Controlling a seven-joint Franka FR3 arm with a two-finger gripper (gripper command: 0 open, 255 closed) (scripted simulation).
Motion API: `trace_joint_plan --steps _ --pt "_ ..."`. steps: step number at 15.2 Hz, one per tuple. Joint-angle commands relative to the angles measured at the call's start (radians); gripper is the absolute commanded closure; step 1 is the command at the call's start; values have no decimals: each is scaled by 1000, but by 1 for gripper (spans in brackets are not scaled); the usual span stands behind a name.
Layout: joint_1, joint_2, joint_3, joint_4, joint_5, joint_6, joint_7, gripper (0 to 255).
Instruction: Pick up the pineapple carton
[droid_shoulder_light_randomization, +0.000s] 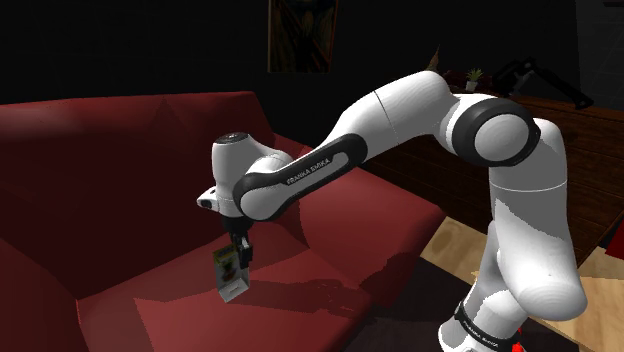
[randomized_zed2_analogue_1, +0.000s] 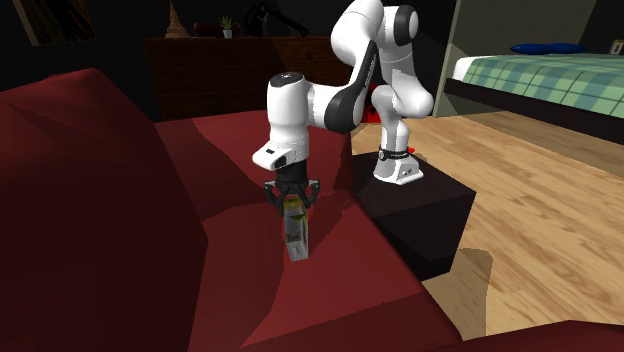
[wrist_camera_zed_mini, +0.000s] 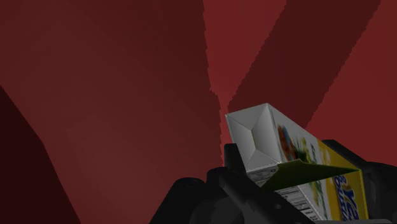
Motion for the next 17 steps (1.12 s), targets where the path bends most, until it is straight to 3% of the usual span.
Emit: trace_joint_plan --steps 1,8,17 --pt "0 1 0 -1 0 1 0 255" --pt "0 2 0 0 0 1 0 255" --pt "-4 -53 7 46 16 -98 -11 255"
